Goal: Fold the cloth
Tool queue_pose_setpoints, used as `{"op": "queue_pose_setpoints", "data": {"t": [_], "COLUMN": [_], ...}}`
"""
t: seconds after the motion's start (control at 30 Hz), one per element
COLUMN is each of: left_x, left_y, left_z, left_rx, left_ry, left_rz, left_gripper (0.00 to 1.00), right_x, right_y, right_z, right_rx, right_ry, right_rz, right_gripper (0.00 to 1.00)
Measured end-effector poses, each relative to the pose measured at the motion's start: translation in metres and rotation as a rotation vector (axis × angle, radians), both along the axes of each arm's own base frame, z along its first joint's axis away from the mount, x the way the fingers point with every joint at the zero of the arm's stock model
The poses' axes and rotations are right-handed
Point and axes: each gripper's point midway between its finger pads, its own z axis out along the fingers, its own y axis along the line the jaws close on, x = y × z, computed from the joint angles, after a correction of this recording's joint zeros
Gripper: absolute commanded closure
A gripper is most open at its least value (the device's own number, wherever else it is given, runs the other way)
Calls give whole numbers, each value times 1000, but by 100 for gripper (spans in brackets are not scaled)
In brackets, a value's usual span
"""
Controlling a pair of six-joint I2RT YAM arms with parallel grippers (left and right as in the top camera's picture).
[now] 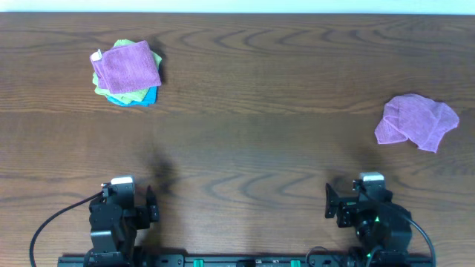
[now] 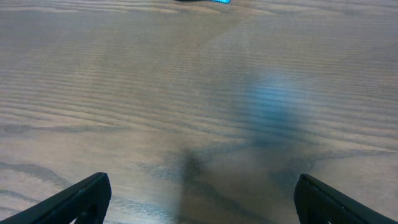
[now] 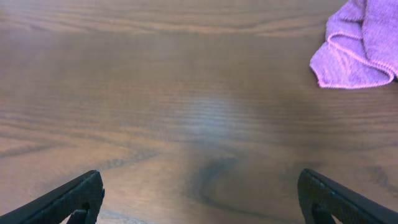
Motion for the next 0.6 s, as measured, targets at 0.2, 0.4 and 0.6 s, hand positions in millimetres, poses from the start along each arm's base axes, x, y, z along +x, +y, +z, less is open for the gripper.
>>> {"op": "queue_pose_setpoints", "data": {"t": [0.2, 0.4, 0.6], "left_x": [0, 0, 0], "left_y": [0, 0, 0], "left_z": [0, 0, 0], "left_rx": [5, 5, 5], "left_ry": [1, 1, 1], "left_rz": [-4, -4, -4], "left_gripper": [5, 5, 5], "right_x": [0, -1, -1], "right_y": [2, 2, 1], "right_z": [-4, -10, -10], "right_rx": [-14, -19, -21], "right_ry": [8, 20, 20], "right_rz": [13, 14, 11], "right_gripper": [1, 1, 1]}}
